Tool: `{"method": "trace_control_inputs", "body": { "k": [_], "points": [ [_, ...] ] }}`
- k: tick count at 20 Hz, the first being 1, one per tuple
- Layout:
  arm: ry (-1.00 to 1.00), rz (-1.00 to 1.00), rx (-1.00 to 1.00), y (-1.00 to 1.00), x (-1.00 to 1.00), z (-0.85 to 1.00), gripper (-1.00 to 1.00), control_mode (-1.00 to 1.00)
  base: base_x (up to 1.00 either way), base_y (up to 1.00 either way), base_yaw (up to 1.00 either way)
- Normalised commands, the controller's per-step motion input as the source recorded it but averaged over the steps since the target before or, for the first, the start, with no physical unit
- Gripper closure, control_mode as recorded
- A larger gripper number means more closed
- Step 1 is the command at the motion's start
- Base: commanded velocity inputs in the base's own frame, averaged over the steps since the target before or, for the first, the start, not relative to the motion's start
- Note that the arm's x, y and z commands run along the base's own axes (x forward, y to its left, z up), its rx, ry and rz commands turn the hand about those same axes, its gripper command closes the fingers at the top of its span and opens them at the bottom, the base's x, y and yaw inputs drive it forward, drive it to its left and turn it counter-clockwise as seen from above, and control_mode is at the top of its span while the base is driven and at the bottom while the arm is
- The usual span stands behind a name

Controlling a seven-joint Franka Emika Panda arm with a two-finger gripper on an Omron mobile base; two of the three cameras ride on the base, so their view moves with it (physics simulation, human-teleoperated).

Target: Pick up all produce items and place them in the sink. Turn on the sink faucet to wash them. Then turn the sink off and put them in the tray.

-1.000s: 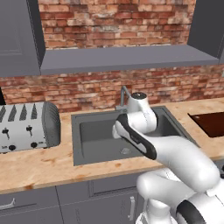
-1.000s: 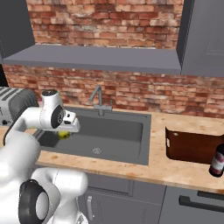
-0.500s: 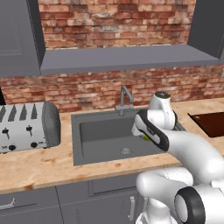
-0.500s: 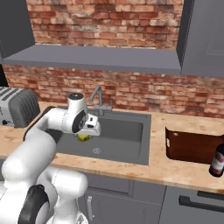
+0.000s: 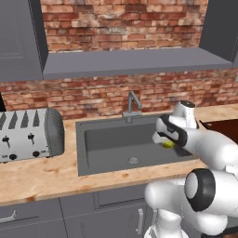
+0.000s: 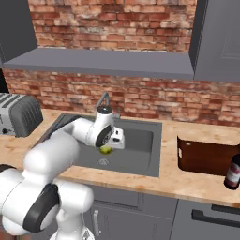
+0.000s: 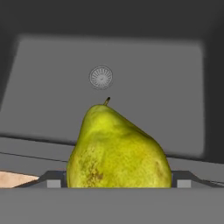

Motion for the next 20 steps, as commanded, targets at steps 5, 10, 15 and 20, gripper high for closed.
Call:
{"method": "trace_control_inputs", "body": {
  "k": [5, 10, 15, 20],
  "points": [
    [0.04, 0.04, 0.03, -0.2, 0.66, -0.49, 1.0, -1.0, 0.0, 0.0, 0.0],
    [0.07, 0.03, 0.01, -0.14, 0.59, -0.41, 1.0, -1.0, 0.0, 0.0, 0.0],
    [0.06, 0.03, 0.0, -0.16, 0.49, -0.3, 1.0, -1.0, 0.0, 0.0, 0.0],
    [0.05, 0.03, 0.0, -0.13, 0.39, -0.33, 1.0, -1.0, 0.0, 0.0, 0.0]
  ]
}}
